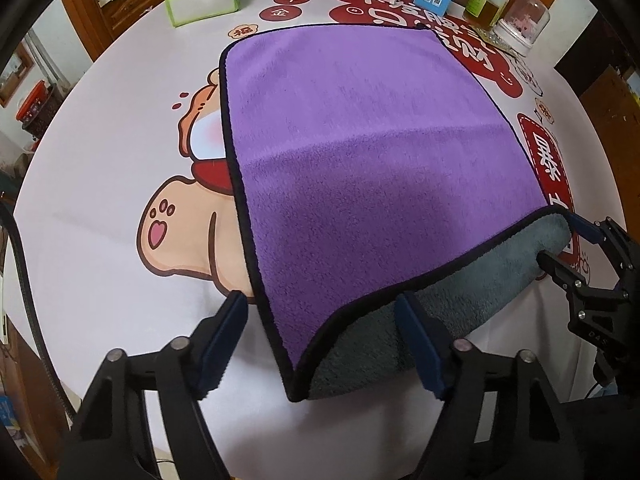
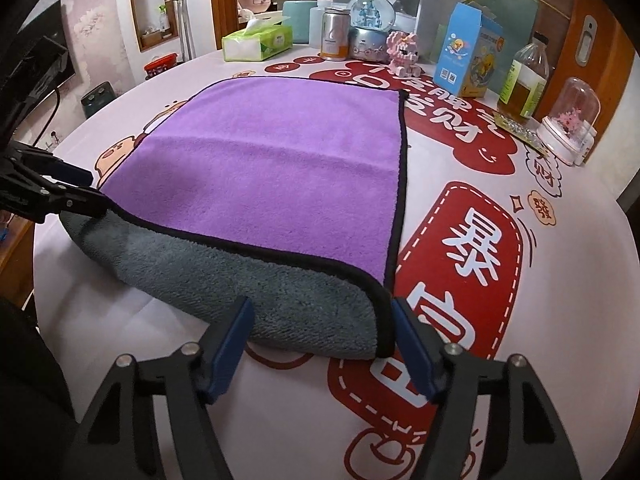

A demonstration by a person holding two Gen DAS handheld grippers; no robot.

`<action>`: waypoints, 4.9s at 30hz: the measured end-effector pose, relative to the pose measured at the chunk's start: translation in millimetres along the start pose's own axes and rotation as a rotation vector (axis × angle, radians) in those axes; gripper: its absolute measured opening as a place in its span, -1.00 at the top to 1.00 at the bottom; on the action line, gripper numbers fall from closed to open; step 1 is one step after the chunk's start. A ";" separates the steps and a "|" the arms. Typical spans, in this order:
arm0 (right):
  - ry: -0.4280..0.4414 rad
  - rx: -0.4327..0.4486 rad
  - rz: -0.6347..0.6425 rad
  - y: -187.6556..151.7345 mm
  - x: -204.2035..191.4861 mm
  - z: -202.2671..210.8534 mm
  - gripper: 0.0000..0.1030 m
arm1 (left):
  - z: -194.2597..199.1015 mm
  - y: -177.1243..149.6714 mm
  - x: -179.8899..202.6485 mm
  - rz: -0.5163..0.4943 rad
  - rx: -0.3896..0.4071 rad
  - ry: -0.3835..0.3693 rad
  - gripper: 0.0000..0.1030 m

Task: Fold towel

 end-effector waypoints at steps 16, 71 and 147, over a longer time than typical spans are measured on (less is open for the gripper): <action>0.003 -0.005 -0.037 -1.9 9.0 6.8 0.39 | -1.0 -10.9 9.7 0.005 -0.021 -0.021 0.70; -0.005 0.264 0.009 145.3 11.2 69.6 0.93 | 131.7 117.3 -35.0 -0.107 0.239 0.153 0.89; -0.247 0.326 -0.363 77.8 53.3 117.3 -0.65 | 132.4 117.5 39.3 -0.114 0.364 -0.016 -0.18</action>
Point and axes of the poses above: each gripper's, at about its wrist camera, not at the fingertips, and z roughly against the way its jaws point, x to its right, y to its top, the point moved 7 cm from there along -z, roughly the way its jaws point, and after that the axes turned 9 degrees about -z, right-handed, at the moved point
